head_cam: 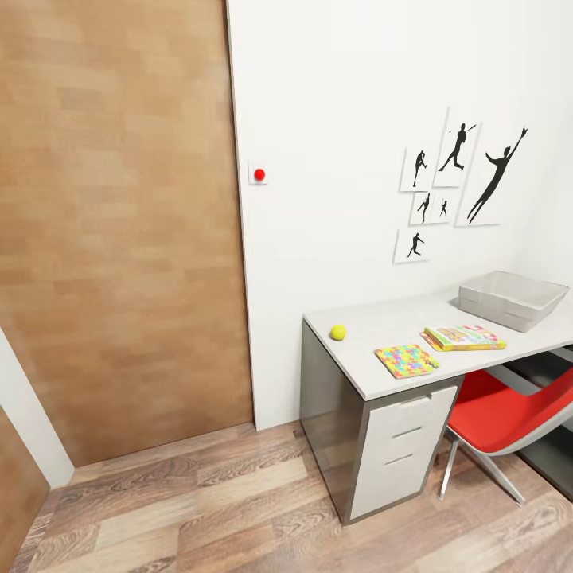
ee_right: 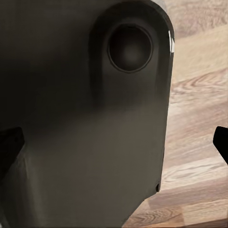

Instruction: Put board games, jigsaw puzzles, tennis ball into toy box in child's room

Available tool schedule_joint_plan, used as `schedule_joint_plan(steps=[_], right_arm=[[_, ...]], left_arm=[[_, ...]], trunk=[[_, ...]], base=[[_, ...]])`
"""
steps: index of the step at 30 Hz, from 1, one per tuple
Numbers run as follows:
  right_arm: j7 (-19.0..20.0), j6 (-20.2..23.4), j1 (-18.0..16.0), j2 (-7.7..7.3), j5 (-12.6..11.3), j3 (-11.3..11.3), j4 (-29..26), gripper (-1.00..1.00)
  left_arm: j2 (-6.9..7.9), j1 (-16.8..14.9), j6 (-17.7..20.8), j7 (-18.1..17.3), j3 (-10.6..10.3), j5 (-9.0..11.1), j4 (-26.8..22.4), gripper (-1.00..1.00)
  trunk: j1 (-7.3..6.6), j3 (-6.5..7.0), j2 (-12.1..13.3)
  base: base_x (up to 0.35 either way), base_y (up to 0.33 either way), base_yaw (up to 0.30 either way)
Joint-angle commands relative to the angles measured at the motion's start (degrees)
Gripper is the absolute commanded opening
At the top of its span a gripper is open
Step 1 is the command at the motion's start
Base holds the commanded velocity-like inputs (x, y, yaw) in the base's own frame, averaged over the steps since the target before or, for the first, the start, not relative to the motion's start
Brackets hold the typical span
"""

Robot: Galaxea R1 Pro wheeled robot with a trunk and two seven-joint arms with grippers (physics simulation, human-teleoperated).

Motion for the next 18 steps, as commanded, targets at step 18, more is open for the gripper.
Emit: schedule_joint_plan(steps=[18], right_arm=[[-0.09, 4.15, -5.92, 0.28, 0.14, 0.03, -1.43, 1.00]], left_arm=[[-0.46, -5.94, 0.28, 0.00, 0.66, 2.25, -1.39, 1.00]], trunk=[[0.00, -0.06, -0.03]], base=[[0.000, 0.000, 0.000]])
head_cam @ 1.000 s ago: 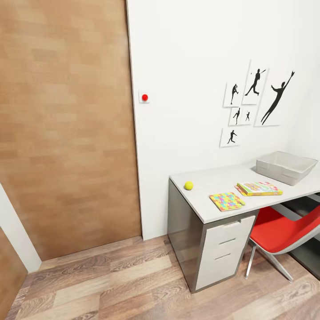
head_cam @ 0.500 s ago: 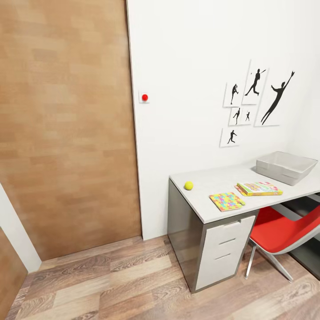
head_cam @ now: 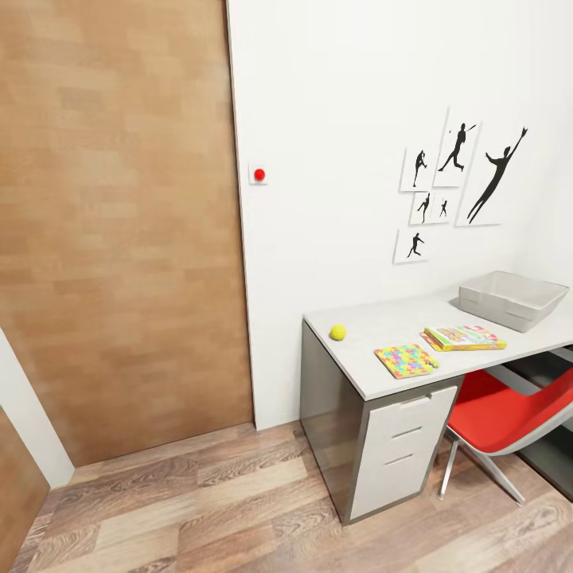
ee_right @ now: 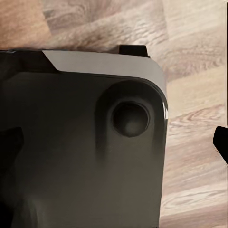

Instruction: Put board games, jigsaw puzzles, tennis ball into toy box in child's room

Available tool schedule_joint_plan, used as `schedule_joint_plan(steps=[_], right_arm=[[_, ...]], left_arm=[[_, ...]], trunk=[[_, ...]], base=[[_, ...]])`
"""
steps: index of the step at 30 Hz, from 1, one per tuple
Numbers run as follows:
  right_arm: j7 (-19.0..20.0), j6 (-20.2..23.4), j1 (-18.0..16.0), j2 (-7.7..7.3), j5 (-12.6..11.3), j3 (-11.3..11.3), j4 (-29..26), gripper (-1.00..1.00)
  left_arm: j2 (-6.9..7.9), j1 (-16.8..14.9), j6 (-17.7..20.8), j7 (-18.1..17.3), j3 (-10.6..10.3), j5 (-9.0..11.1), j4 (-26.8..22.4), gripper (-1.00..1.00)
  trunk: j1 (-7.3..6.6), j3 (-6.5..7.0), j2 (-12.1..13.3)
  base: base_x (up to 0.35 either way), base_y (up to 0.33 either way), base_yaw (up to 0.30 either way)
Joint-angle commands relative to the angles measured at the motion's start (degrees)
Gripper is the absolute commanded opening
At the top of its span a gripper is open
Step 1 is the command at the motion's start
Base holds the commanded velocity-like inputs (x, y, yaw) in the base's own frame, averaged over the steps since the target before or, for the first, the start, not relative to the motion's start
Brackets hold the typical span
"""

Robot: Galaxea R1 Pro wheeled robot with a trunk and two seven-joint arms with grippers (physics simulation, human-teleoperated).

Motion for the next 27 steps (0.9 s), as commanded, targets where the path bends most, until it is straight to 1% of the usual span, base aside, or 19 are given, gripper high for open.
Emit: schedule_joint_plan(steps=[1, 4, 5, 6, 8, 9, 12, 13, 15, 18, 20, 23, 25, 26, 27], right_arm=[[-0.05, 0.68, -0.33, -0.02, 0.01, 0.00, -0.33, 1.00], [-0.06, 1.64, -1.32, -0.04, 0.01, 0.00, -0.67, 1.00], [-0.05, 6.51, -8.78, -0.03, 0.01, -0.01, -1.13, 1.00], [-0.05, 6.51, -8.78, -0.03, 0.01, -0.01, -1.13, 1.00], [-0.04, 7.57, -9.85, -0.03, 0.00, -0.01, -2.28, 1.00], [-0.04, 7.57, -9.85, -0.03, 0.00, -0.01, -2.28, 1.00], [-0.03, 8.80, -11.03, -0.02, -0.02, -0.02, -3.91, 1.00], [-0.03, 8.80, -11.03, -0.02, -0.02, -0.02, -3.91, 1.00], [-0.03, 10.05, -11.93, -0.02, -0.05, -0.02, -4.85, 1.00], [-0.03, 10.82, -12.38, -0.02, -0.06, -0.02, -5.25, 1.00], [-0.03, 12.46, -13.24, -0.02, -0.07, -0.02, -5.96, 1.00], [-0.01, 13.21, -13.68, -0.02, -0.08, -0.02, -6.33, 1.00], [0.02, 14.36, -14.48, -0.05, -0.08, -0.02, -7.24, 1.00], [0.02, 14.36, -14.48, -0.05, -0.08, -0.02, -7.24, 1.00], [0.05, 14.78, -14.85, -0.08, -0.09, -0.02, -7.76, 1.00]], left_arm=[[-0.01, -0.35, 0.02, -0.01, 0.05, 0.57, -0.01, 1.00], [0.04, -1.34, 0.04, -0.03, 0.14, 1.53, -0.07, 1.00], [0.10, -4.62, 0.07, -0.04, 0.18, 2.73, -0.09, 1.00], [0.10, -4.62, 0.07, -0.04, 0.18, 2.73, -0.09, 1.00], [0.16, -6.00, 0.14, -0.10, 0.22, 4.10, -0.12, 1.00], [0.16, -6.00, 0.14, -0.10, 0.22, 4.10, -0.12, 1.00], [0.20, -8.23, 0.56, -0.23, 0.26, 5.97, -0.13, 1.00], [0.20, -8.23, 0.56, -0.23, 0.26, 5.97, -0.13, 1.00], [0.17, -9.80, 1.28, -0.36, 0.29, 6.99, -0.15, 1.00], [0.13, -10.58, 1.75, -0.41, 0.30, 7.43, -0.15, 1.00], [0.03, -12.21, 2.71, -0.48, 0.32, 8.09, -0.16, 1.00], [-0.02, -13.02, 3.15, -0.50, 0.32, 8.35, -0.17, 1.00], [-0.11, -14.67, 3.96, -0.49, 0.33, 8.71, -0.17, 1.00], [-0.11, -14.67, 3.96, -0.49, 0.33, 8.71, -0.17, 1.00], [-0.16, -15.52, 4.35, -0.45, 0.33, 8.84, -0.17, 1.00]], trunk=[[0.00, -0.06, -0.03], [0.00, -0.06, -0.03], [0.00, -0.06, -0.03], [0.00, -0.06, -0.03], [0.00, -0.06, -0.03], [0.00, -0.06, -0.03], [0.00, -0.06, -0.03], [0.00, -0.06, -0.03], [0.00, -0.06, -0.03], [0.00, -0.06, -0.03], [0.00, -0.06, -0.03], [0.00, -0.06, -0.03], [0.00, -0.06, -0.03], [0.00, -0.06, -0.03], [0.00, -0.06, -0.03]], base=[[0.000, 0.000, 0.000], [0.000, 0.000, 0.000], [0.000, 0.000, 0.000], [0.000, 0.000, 0.000], [0.000, 0.000, 0.000], [0.000, 0.000, 0.000], [0.000, 0.000, 0.000], [0.000, 0.000, 0.000], [0.000, 0.000, 0.000], [0.000, 0.000, 0.000], [0.000, 0.000, 0.000], [0.000, 0.000, 0.000], [0.000, 0.000, 0.000], [0.000, 0.000, 0.000], [0.000, 0.000, 0.000]])
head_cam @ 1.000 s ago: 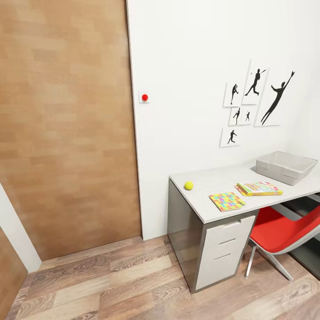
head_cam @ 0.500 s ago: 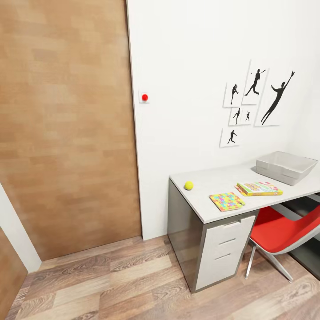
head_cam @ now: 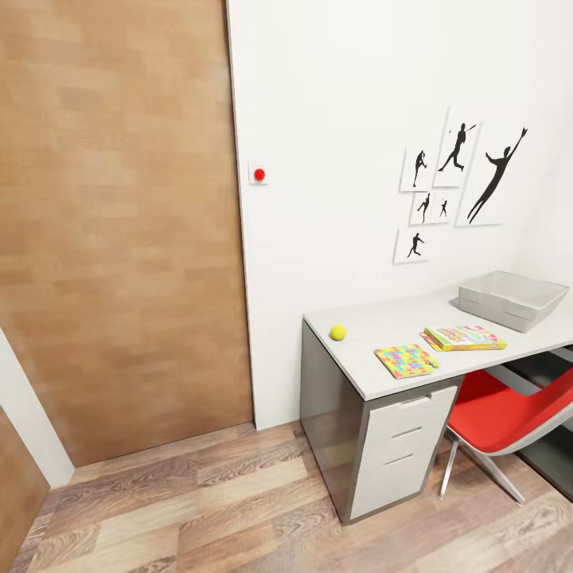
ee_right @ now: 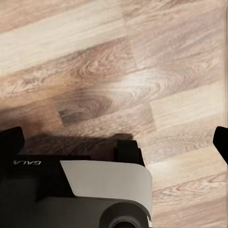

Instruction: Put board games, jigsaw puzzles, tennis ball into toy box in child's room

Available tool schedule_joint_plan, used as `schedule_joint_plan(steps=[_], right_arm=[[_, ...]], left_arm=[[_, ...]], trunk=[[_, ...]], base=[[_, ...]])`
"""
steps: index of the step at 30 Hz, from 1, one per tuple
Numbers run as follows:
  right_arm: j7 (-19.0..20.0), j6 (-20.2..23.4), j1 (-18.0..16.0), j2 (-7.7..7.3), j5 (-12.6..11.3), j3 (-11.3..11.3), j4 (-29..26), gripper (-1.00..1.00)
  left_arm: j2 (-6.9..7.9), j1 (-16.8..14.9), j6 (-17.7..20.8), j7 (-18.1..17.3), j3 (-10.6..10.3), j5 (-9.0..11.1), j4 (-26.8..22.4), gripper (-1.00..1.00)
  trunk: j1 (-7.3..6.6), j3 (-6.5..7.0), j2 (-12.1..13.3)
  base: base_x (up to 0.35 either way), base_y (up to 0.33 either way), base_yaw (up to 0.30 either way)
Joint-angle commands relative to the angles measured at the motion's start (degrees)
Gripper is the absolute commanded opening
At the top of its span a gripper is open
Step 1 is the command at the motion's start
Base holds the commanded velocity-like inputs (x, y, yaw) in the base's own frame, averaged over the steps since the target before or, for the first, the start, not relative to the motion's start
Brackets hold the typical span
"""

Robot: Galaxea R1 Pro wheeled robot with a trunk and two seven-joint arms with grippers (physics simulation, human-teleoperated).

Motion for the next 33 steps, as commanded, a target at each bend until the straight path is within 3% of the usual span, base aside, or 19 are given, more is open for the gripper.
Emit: schedule_joint_plan(steps=[1, 13, 22, 27, 33], right_arm=[[-0.03, 0.36, -0.01, 0.00, 0.01, 0.01, -0.14, 1.00], [0.13, 2.89, -1.50, -0.09, 0.00, 0.01, -6.24, 1.00], [0.16, 9.74, -1.56, -0.14, 0.00, -0.07, -15.28, 1.00], [0.21, 14.08, -1.30, -0.17, 0.00, -0.17, -21.54, 1.00], [0.24, 18.81, -0.99, -0.33, -0.07, -0.36, -28.84, 1.00]], left_arm=[[0.00, -0.03, 0.36, -0.05, 0.06, 0.44, -0.11, 1.00], [-0.49, -7.30, 5.08, 0.05, 0.97, 2.87, -0.16, 1.00], [-2.42, -12.32, 8.68, 0.12, 1.48, 5.23, -1.27, 1.00], [-3.16, -13.88, 11.83, 0.14, 1.60, 5.71, -3.78, 1.00], [-3.71, -14.39, 16.40, 0.13, 1.63, 6.67, -10.22, 1.00]], trunk=[[0.00, -0.07, -0.03], [0.00, -0.07, -0.03], [0.00, -0.07, -0.03], [0.00, -0.07, -0.03], [0.00, -0.07, -0.03]], base=[[0.000, 0.000, 0.000], [0.000, 0.000, 0.000], [0.000, 0.000, 0.000], [0.000, 0.000, 0.000], [0.000, 0.000, 0.000]])
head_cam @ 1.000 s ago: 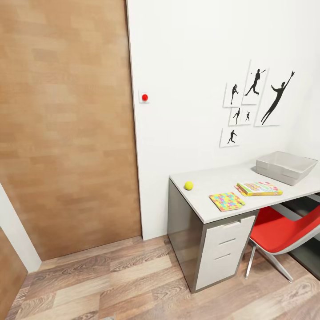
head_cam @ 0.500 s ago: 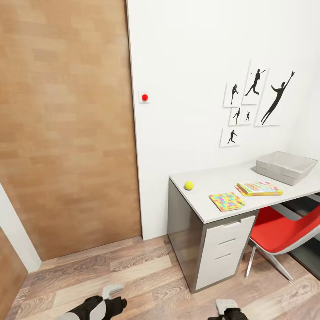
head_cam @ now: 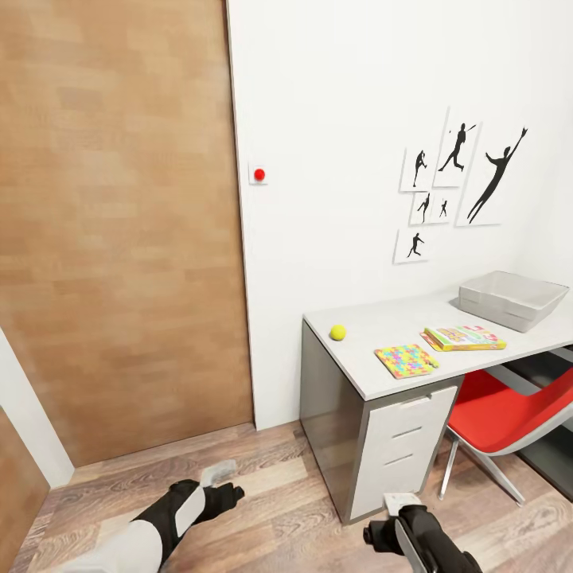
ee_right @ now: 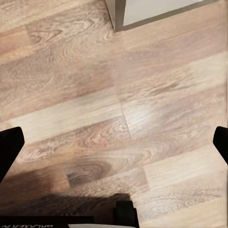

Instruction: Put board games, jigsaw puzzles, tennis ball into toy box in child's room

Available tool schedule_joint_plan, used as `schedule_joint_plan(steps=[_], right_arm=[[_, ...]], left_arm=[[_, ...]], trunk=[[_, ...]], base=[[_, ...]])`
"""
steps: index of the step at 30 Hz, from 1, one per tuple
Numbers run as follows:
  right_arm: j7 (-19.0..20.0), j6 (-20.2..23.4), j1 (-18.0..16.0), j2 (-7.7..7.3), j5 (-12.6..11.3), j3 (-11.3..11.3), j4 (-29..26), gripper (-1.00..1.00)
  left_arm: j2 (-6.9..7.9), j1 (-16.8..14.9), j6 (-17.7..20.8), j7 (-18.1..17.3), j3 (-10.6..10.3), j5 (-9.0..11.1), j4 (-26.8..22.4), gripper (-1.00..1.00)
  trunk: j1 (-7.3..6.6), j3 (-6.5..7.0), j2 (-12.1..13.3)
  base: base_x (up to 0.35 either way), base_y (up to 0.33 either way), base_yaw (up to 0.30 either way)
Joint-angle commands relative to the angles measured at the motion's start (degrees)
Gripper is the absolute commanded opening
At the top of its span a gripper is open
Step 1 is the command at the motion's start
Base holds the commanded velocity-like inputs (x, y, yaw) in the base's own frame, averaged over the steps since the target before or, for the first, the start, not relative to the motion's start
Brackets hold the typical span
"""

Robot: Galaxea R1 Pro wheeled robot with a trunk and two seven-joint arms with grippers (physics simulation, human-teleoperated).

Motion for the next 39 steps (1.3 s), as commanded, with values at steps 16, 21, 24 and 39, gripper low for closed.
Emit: schedule_joint_plan(steps=[16, 21, 24, 39], right_arm=[[0.10, 4.17, -0.44, -1.13, -0.46, -0.23, -6.51, 1.00], [0.13, 5.60, -0.54, -1.26, -0.51, -0.24, -8.26, 1.00], [0.12, 7.33, -0.55, -1.33, -0.52, -0.27, -9.76, 1.00], [0.26, 11.78, -0.39, -2.46, -0.65, -0.43, -13.69, 1.00]], left_arm=[[-2.23, 3.69, 9.50, 0.03, -0.39, 4.40, -19.05, 1.00], [-2.78, 6.40, 13.16, 0.17, -0.55, 4.74, -25.57, 1.00], [-2.91, 8.50, 15.19, 0.67, -0.61, 4.86, -29.89, 1.00], [-3.22, 13.60, 18.36, 3.78, -3.14, 4.95, -38.82, 1.00]], trunk=[[0.00, -0.07, -0.03], [0.00, -0.07, -0.03], [0.00, -0.07, -0.03], [0.00, -0.07, -0.03]], base=[[0.000, 0.000, -0.001], [0.000, 0.000, -0.085], [0.000, 0.000, -0.165], [0.000, 0.000, -0.247]])
